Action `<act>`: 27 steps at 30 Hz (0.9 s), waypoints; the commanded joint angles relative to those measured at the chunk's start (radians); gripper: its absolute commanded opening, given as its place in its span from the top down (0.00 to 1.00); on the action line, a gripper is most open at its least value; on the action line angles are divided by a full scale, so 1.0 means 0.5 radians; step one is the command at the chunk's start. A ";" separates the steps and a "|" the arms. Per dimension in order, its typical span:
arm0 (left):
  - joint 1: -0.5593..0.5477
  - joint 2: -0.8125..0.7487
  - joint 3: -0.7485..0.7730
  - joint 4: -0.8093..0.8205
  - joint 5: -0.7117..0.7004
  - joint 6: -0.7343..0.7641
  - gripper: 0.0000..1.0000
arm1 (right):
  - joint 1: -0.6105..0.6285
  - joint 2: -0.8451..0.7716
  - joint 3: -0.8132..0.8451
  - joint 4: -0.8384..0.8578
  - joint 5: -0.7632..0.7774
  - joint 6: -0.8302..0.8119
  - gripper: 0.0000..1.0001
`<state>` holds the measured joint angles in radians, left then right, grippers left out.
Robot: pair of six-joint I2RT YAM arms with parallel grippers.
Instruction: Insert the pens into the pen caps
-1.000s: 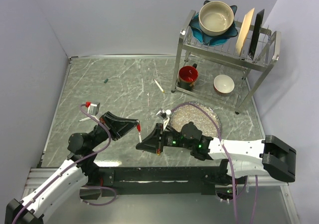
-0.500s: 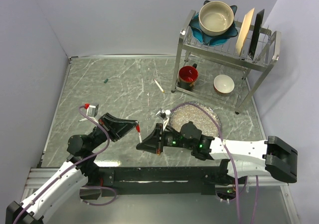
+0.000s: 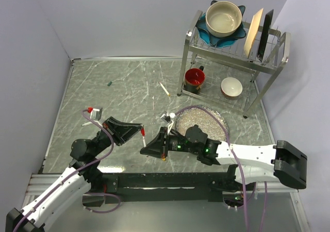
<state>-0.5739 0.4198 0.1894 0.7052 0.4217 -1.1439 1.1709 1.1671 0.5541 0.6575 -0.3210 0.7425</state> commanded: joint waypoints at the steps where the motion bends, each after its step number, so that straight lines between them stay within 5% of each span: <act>1: -0.012 -0.039 0.042 -0.094 -0.006 0.060 0.99 | 0.008 -0.021 0.137 0.032 0.059 -0.015 1.00; 22: -0.015 -0.125 -0.029 -0.085 0.123 -0.041 0.99 | 0.002 -0.067 0.272 -0.204 0.265 -0.126 1.00; 25: -0.015 -0.122 -0.023 -0.118 0.129 -0.026 0.91 | -0.001 -0.082 0.282 -0.232 0.252 -0.166 1.00; 27: -0.015 -0.134 0.001 -0.155 0.123 0.005 0.74 | -0.001 -0.082 0.260 -0.226 0.216 -0.172 1.00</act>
<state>-0.5747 0.3618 0.1837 0.6361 0.4133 -1.1473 1.1759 1.1591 0.6289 0.5079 -0.2657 0.6888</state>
